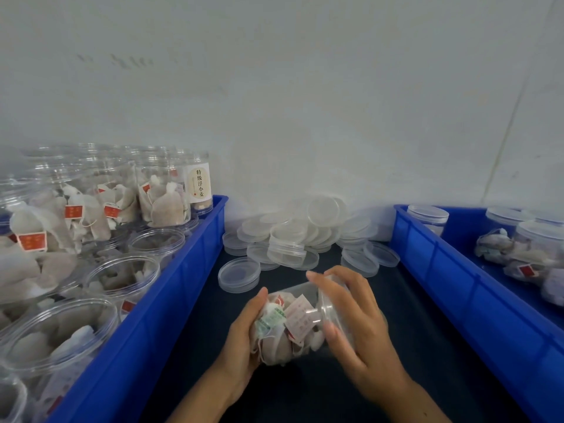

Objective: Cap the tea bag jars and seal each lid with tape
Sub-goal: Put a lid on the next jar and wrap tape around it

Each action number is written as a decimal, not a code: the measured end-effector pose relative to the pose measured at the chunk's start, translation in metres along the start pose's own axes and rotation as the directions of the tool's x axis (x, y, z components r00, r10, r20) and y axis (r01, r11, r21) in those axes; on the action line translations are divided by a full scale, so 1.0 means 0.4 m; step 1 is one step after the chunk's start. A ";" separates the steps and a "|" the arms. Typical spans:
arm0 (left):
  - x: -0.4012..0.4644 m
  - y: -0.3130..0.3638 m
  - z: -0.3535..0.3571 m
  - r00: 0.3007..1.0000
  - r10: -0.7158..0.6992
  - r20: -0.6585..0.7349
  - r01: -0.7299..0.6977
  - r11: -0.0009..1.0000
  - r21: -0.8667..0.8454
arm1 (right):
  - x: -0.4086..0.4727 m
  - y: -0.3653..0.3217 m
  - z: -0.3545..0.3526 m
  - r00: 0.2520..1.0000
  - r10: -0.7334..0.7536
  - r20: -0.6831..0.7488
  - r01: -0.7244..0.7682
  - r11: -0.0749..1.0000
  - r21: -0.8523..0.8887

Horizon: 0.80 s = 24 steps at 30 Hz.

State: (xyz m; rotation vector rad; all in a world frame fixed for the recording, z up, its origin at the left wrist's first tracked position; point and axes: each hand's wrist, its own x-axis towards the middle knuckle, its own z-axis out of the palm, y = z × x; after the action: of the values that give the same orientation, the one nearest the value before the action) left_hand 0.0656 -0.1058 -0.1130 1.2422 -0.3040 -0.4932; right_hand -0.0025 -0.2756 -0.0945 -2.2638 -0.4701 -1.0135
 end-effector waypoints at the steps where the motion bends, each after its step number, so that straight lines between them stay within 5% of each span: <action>1: -0.004 -0.007 0.008 0.999 0.041 -0.029 -0.040 0.998 0.037 | -0.001 0.000 0.005 0.997 0.077 -0.025 -0.075 0.994 0.083; 3: -0.004 -0.017 0.020 0.988 0.138 -0.068 -0.130 0.985 0.110 | -0.004 -0.001 0.020 0.969 0.243 -0.046 -0.226 0.946 0.233; 6: -0.006 -0.020 0.022 0.957 0.276 -0.094 -0.252 0.946 0.204 | -0.009 -0.007 0.045 0.858 0.507 0.078 -0.471 0.720 0.510; 8: -0.006 -0.016 0.021 0.955 0.284 -0.083 -0.264 0.945 0.191 | -0.010 -0.016 0.046 0.817 0.558 0.142 -0.528 0.627 0.573; 11: -0.008 -0.013 0.018 0.966 0.238 -0.105 -0.227 0.968 0.108 | -0.015 -0.032 0.035 0.881 0.463 0.094 -0.441 0.735 0.516; 15: -0.014 0.003 0.007 0.981 0.151 -0.118 -0.158 0.986 -0.048 | -0.022 -0.035 0.021 0.993 0.118 0.002 -0.116 0.975 0.192; 24: -0.025 -0.019 0.037 0.973 0.187 -0.136 -0.202 0.974 -0.103 | -0.020 -0.020 0.026 0.988 0.149 -0.034 -0.139 0.968 0.209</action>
State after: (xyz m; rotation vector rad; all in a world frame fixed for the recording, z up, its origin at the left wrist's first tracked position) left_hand 0.0485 -0.1145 -0.1152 1.1111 -0.2833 -0.2585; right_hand -0.0063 -0.2632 -0.1031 -2.0515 -0.3660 -0.9014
